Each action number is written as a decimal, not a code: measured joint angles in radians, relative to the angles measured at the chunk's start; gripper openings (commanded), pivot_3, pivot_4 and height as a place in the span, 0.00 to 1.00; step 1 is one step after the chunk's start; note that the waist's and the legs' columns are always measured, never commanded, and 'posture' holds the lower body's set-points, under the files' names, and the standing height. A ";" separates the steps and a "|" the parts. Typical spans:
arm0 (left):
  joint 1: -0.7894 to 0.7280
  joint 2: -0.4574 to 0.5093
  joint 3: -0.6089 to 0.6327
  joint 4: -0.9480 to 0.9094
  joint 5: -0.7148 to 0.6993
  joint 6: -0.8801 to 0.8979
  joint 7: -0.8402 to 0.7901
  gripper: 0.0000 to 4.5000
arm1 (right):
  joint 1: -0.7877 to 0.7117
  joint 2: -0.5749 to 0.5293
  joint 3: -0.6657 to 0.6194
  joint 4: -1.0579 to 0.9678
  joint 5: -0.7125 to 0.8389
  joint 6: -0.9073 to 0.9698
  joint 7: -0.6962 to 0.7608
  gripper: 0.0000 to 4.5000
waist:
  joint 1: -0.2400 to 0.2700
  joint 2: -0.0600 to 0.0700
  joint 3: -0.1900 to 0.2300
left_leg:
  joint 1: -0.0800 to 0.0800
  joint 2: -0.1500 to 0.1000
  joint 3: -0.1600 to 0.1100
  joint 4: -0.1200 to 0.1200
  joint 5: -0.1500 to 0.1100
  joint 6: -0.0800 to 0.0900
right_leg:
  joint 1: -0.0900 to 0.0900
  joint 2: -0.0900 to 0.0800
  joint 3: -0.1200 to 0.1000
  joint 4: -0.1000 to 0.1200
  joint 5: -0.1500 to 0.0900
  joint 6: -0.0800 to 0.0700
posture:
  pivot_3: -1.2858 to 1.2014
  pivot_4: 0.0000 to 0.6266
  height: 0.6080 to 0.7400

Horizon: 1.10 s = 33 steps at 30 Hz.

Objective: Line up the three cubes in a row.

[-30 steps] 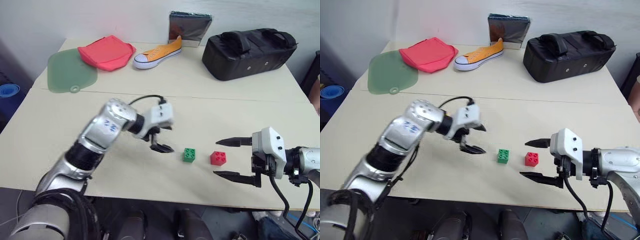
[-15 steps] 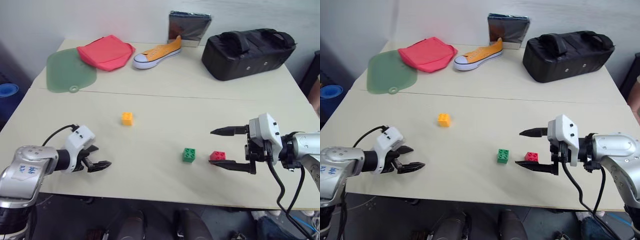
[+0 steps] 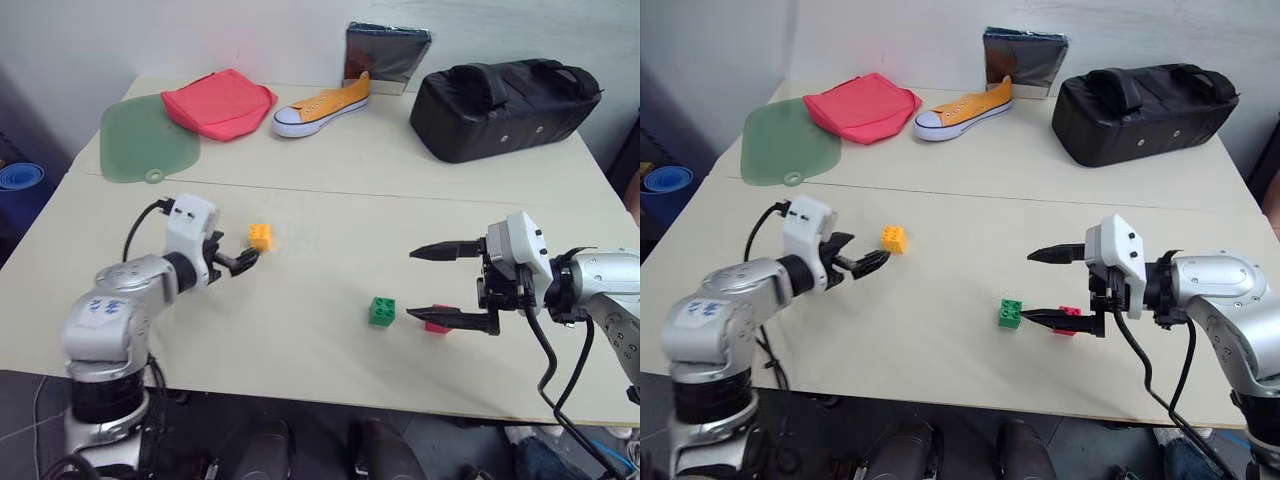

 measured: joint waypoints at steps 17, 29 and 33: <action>-0.182 -0.159 -0.118 0.312 0.065 -0.092 0.210 0.96 | -0.016 0.024 0.002 -0.036 0.033 0.038 -0.046 1.00 | 0.002 0.000 0.000 | 0.000 0.000 0.000 0.000 0.001 -0.002 | -0.001 0.000 0.000 0.000 0.000 0.000 | 0.52 0.24 1.00; -0.202 -0.180 -0.082 0.357 0.050 -0.087 0.229 0.34 | -0.027 0.024 0.000 -0.039 0.060 0.059 -0.068 1.00 | 0.002 0.000 0.000 | 0.000 0.000 0.000 0.000 0.001 -0.002 | -0.001 0.000 0.000 0.000 0.000 0.000 | 0.52 0.24 1.00; -0.202 -0.135 -0.091 0.366 0.034 -0.090 0.181 0.34 | -0.025 0.024 -0.001 -0.042 0.063 0.059 -0.068 1.00 | 0.001 0.000 0.000 | 0.000 0.000 0.000 0.000 0.001 -0.002 | -0.001 0.001 0.000 0.000 0.000 0.000 | 0.52 0.24 1.00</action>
